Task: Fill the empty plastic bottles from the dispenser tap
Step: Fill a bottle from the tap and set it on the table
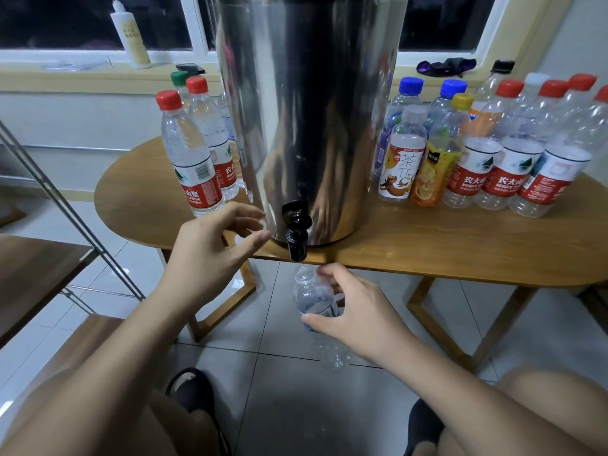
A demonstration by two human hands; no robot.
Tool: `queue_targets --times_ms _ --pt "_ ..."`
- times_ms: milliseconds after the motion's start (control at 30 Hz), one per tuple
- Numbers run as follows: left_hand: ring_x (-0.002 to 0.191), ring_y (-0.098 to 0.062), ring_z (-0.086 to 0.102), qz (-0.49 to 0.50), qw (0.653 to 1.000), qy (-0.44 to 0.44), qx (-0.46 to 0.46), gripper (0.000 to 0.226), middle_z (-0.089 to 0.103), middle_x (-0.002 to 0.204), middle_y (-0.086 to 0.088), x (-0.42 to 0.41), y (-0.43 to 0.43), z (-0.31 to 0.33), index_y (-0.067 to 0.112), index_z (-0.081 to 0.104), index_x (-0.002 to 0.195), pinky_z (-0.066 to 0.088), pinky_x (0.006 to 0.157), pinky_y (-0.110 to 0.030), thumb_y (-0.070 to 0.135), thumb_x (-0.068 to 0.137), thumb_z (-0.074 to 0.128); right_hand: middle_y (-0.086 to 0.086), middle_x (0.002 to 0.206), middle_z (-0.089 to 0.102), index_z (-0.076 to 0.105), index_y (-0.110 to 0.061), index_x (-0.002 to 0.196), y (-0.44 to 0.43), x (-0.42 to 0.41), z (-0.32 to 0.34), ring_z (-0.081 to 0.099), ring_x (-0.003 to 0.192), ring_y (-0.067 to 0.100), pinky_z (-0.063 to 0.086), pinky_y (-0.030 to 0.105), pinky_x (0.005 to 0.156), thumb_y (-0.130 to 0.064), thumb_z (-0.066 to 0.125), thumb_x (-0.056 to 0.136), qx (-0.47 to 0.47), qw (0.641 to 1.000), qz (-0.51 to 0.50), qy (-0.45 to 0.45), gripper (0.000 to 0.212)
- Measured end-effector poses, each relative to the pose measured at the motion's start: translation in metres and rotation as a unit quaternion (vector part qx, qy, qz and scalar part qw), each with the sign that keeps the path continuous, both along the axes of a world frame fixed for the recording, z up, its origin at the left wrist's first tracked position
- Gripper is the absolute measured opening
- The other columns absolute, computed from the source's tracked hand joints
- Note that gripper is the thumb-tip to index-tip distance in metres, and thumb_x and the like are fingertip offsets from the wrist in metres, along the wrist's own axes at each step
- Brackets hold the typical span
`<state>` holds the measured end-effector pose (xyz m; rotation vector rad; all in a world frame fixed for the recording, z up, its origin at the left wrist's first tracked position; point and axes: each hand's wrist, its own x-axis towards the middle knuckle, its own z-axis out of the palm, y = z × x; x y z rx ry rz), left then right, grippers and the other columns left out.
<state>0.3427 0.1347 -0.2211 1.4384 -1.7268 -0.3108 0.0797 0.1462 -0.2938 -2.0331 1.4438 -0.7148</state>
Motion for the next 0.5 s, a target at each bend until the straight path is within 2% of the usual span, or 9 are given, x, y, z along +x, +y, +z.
queue_targets --times_ms 100,200,267,333,400,467,500 --pt "0.099 -0.011 0.073 -0.053 0.997 0.054 -0.025 0.024 0.079 0.102 0.013 -0.018 0.012 0.009 0.028 0.074 0.118 0.05 0.076 -0.017 0.034 0.096 0.082 -0.024 0.122 0.067 0.053 -0.045 0.129 0.0 0.001 0.001 0.065 0.111 0.0 0.059 0.033 0.093 -0.057 0.089 0.075 0.004 1.0 0.0 -0.011 0.066" --pt "0.101 -0.016 0.073 -0.09 0.994 0.032 -0.057 0.031 0.077 0.104 0.012 -0.028 0.017 0.011 0.024 0.071 0.122 0.05 0.078 -0.024 0.034 0.094 0.083 -0.023 0.122 0.067 0.053 -0.045 0.13 0.0 0.003 0.002 0.064 0.112 -0.001 0.058 0.029 0.094 -0.057 0.09 0.076 0.01 1.0 0.003 -0.015 0.066" --pt "0.099 -0.009 0.071 -0.087 0.993 0.002 -0.079 0.032 0.073 0.102 0.016 -0.031 0.018 0.01 0.026 0.069 0.12 0.05 0.077 -0.024 0.032 0.093 0.085 -0.024 0.124 0.067 0.053 -0.044 0.131 -0.001 0.004 0.002 0.063 0.115 -0.001 0.057 0.026 0.095 -0.056 0.09 0.077 0.017 1.0 0.006 -0.019 0.066" --pt "0.096 -0.002 0.066 -0.083 0.993 0.002 -0.09 0.038 0.07 0.101 0.019 -0.033 0.018 0.011 0.032 0.066 0.122 0.048 0.077 -0.018 0.027 0.091 0.087 -0.027 0.126 0.065 0.052 -0.044 0.133 -0.002 0.006 0.0 0.062 0.116 -0.003 0.053 0.017 0.092 -0.055 0.09 0.078 0.019 1.0 0.007 -0.02 0.068" --pt "0.097 -0.003 0.065 -0.085 0.991 0.009 -0.099 0.046 0.07 0.104 0.017 -0.035 0.016 0.011 0.033 0.065 0.126 0.048 0.077 -0.017 0.02 0.09 0.09 -0.028 0.126 0.061 0.051 -0.042 0.137 -0.003 0.009 -0.001 0.06 0.113 -0.004 0.045 0.006 0.084 -0.054 0.09 0.08 0.025 0.999 0.008 -0.022 0.07" --pt "0.097 -0.007 0.065 -0.084 0.991 0.007 -0.109 0.046 0.07 0.102 0.014 -0.036 0.014 0.012 0.025 0.068 0.128 0.05 0.076 -0.022 0.014 0.089 0.09 -0.024 0.13 0.063 0.049 -0.042 0.141 -0.005 0.011 -0.002 0.061 0.112 -0.002 0.042 0.005 0.082 -0.051 0.09 0.081 0.032 0.999 0.01 -0.025 0.072" --pt "0.096 -0.007 0.065 -0.081 0.99 0.004 -0.113 0.045 0.069 0.102 0.013 -0.037 0.013 0.012 0.022 0.07 0.128 0.05 0.075 -0.024 0.013 0.09 0.09 -0.022 0.133 0.063 0.048 -0.042 0.142 -0.006 0.012 -0.003 0.062 0.113 0.001 0.045 0.01 0.084 -0.051 0.09 0.082 0.034 0.999 0.011 -0.026 0.074"
